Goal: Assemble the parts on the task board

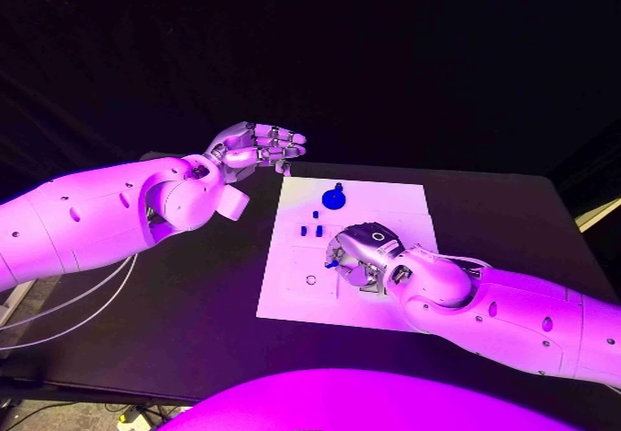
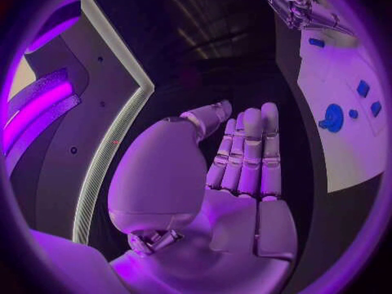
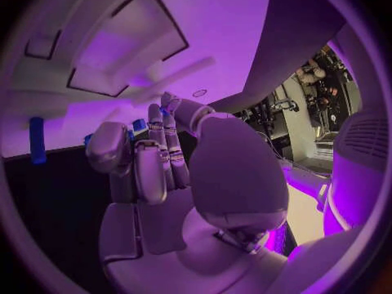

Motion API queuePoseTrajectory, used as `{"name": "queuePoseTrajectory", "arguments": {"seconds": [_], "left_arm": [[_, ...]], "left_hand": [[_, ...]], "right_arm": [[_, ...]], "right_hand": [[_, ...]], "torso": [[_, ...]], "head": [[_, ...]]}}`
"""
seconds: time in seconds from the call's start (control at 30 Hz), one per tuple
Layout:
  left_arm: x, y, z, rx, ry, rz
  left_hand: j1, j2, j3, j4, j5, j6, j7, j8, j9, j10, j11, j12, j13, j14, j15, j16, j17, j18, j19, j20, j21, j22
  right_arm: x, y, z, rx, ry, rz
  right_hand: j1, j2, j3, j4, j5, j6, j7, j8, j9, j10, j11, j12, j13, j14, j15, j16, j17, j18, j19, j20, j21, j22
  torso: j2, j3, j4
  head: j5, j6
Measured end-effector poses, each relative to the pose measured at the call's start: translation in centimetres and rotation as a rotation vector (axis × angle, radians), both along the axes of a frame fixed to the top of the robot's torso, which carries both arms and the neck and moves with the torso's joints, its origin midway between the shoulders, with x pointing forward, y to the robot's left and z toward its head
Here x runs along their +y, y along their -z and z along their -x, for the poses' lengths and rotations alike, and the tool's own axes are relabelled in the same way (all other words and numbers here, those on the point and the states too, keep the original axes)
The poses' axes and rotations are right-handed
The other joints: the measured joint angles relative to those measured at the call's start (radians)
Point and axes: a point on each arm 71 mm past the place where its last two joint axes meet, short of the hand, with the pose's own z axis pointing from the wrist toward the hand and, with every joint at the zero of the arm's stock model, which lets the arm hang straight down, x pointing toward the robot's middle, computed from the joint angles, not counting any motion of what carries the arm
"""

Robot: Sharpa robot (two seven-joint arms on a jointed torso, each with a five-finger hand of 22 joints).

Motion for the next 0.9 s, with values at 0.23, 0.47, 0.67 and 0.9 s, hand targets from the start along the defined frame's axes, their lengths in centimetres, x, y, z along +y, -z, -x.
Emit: {"name": "queuePoseTrajectory", "arguments": {"seconds": [0.23,0.47,0.67,0.9], "left_arm": [[0.04,0.00,0.00,0.000,-0.001,0.000],[0.04,0.00,0.01,0.000,-0.001,0.000],[0.04,0.01,0.01,0.001,0.001,-0.001],[0.05,0.01,0.02,0.002,0.001,-0.001]], "left_hand": [[0.000,0.000,0.000,0.000,0.000,0.000,0.000,0.000,0.000,0.000,0.000,0.000,0.000,0.000,0.000,0.000,0.000,0.000,0.000,0.000,0.000,0.000],[0.000,0.000,0.000,0.000,0.000,0.000,0.000,0.000,0.000,0.000,0.000,0.000,0.000,0.000,0.000,0.000,0.000,0.000,0.000,0.000,0.000,0.000],[0.000,0.000,0.000,0.000,0.000,0.000,0.000,0.000,0.000,0.000,0.000,0.000,0.000,0.000,0.000,0.000,0.000,0.000,0.000,0.000,0.000,0.000],[0.000,0.000,0.000,0.000,0.000,0.000,0.000,0.000,0.000,0.000,0.000,0.000,0.000,0.000,0.000,-0.011,0.000,0.000,0.000,0.000,0.000,0.000]], "right_arm": [[0.30,-0.10,0.09,-0.011,0.004,-0.014],[0.38,-0.24,0.11,-0.021,0.008,-0.028],[0.44,-0.31,0.11,-0.026,0.012,-0.034],[0.47,-0.06,0.13,-0.007,0.008,-0.001]], "right_hand": [[0.000,0.000,0.000,0.000,0.000,0.000,0.000,0.000,-0.004,0.002,-0.001,0.000,0.000,0.000,0.000,0.000,0.004,0.000,0.000,0.000,0.000,0.000],[0.000,0.000,0.000,0.000,0.000,0.000,0.000,0.000,-0.004,0.002,-0.002,0.000,0.000,0.000,0.000,0.004,0.005,0.000,0.000,0.000,0.000,0.004],[0.000,0.000,0.000,0.000,0.000,0.000,0.000,0.000,-0.004,0.002,-0.002,0.000,0.001,0.000,0.000,0.006,0.005,0.000,0.000,0.000,0.000,0.005],[0.000,0.000,0.000,0.000,0.000,0.000,0.000,0.000,-0.004,0.002,-0.002,0.000,0.002,0.000,0.000,0.006,0.005,0.000,0.000,0.000,0.000,0.005]], "torso": [[0.000,-0.0001,0.0002],[0.000,0.0000,0.0002],[0.000,0.0000,0.0002],[0.000,0.0000,0.0002]], "head": [[0.000,0.000],[0.000,0.000],[-0.001,0.000],[-0.001,0.000]]}}
